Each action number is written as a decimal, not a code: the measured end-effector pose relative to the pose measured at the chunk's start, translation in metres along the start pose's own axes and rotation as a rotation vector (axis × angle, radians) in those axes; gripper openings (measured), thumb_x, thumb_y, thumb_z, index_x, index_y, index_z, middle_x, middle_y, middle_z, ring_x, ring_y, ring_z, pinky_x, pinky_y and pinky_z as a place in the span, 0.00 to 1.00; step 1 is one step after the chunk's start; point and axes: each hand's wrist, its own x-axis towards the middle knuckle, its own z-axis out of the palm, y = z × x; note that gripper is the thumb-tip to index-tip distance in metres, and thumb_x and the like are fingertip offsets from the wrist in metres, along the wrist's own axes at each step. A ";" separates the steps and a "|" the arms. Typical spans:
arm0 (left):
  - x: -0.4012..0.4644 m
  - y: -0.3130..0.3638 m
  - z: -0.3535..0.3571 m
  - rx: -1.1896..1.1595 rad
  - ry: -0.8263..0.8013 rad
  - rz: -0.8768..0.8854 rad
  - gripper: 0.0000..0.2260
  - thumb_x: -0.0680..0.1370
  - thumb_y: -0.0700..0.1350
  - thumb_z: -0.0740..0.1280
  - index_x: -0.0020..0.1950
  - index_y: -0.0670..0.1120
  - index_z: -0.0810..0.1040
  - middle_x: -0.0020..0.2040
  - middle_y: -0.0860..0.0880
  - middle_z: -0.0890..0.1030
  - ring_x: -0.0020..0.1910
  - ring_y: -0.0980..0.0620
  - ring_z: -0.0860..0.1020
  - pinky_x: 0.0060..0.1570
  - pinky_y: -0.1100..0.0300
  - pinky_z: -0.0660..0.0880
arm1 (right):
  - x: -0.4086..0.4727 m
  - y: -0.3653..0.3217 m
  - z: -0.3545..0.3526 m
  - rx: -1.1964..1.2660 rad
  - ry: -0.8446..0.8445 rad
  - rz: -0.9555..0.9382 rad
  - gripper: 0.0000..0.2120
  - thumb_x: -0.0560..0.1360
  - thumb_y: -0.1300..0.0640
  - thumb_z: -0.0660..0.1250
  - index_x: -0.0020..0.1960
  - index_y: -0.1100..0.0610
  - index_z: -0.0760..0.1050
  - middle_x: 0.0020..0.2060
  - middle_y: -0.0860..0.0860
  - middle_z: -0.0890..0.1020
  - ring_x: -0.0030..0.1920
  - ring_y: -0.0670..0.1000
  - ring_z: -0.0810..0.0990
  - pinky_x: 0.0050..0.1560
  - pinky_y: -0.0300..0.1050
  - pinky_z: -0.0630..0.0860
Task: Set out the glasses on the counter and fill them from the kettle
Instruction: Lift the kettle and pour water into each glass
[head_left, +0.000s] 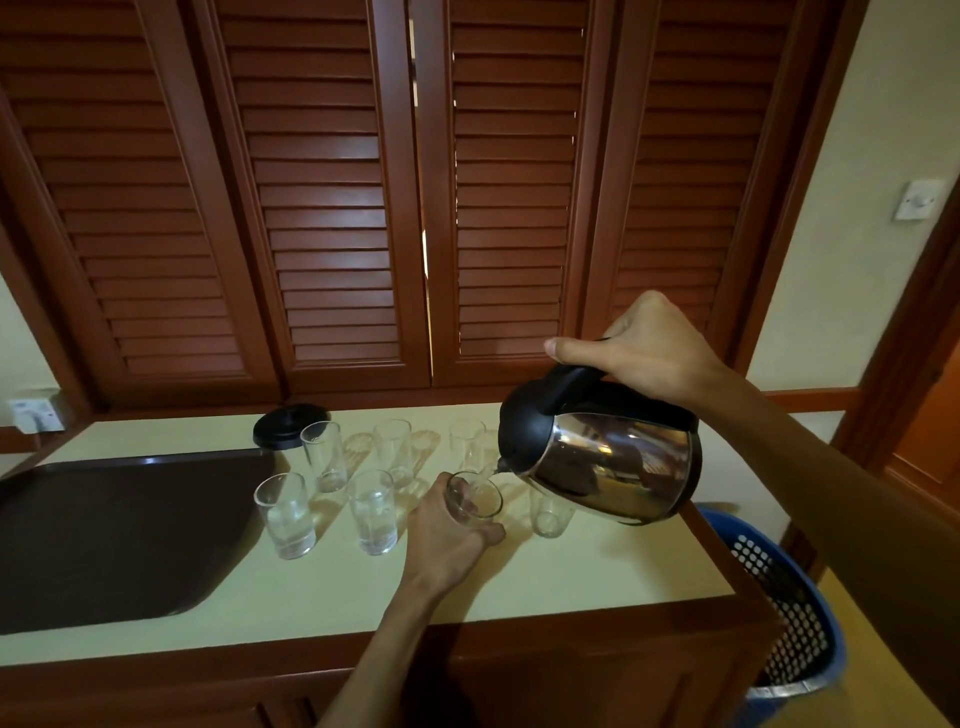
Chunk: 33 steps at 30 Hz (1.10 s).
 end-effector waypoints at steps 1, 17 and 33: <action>0.001 -0.001 -0.001 0.002 -0.007 -0.007 0.19 0.62 0.39 0.80 0.46 0.45 0.74 0.41 0.51 0.81 0.37 0.54 0.77 0.34 0.67 0.72 | 0.000 -0.001 -0.002 0.002 -0.004 0.000 0.34 0.56 0.23 0.67 0.27 0.56 0.83 0.23 0.51 0.81 0.22 0.46 0.77 0.38 0.51 0.78; 0.005 -0.011 -0.003 0.024 -0.083 -0.015 0.19 0.61 0.40 0.79 0.46 0.46 0.74 0.41 0.52 0.80 0.37 0.54 0.75 0.35 0.62 0.71 | -0.001 -0.008 -0.012 -0.094 0.001 0.002 0.31 0.63 0.28 0.71 0.31 0.58 0.84 0.22 0.50 0.80 0.24 0.47 0.78 0.35 0.47 0.74; 0.011 -0.013 0.005 0.037 -0.114 -0.026 0.21 0.56 0.46 0.76 0.46 0.47 0.76 0.40 0.55 0.81 0.37 0.54 0.77 0.37 0.61 0.73 | 0.001 -0.010 -0.019 -0.104 0.014 0.012 0.33 0.61 0.26 0.69 0.33 0.59 0.84 0.26 0.55 0.83 0.26 0.52 0.79 0.34 0.48 0.77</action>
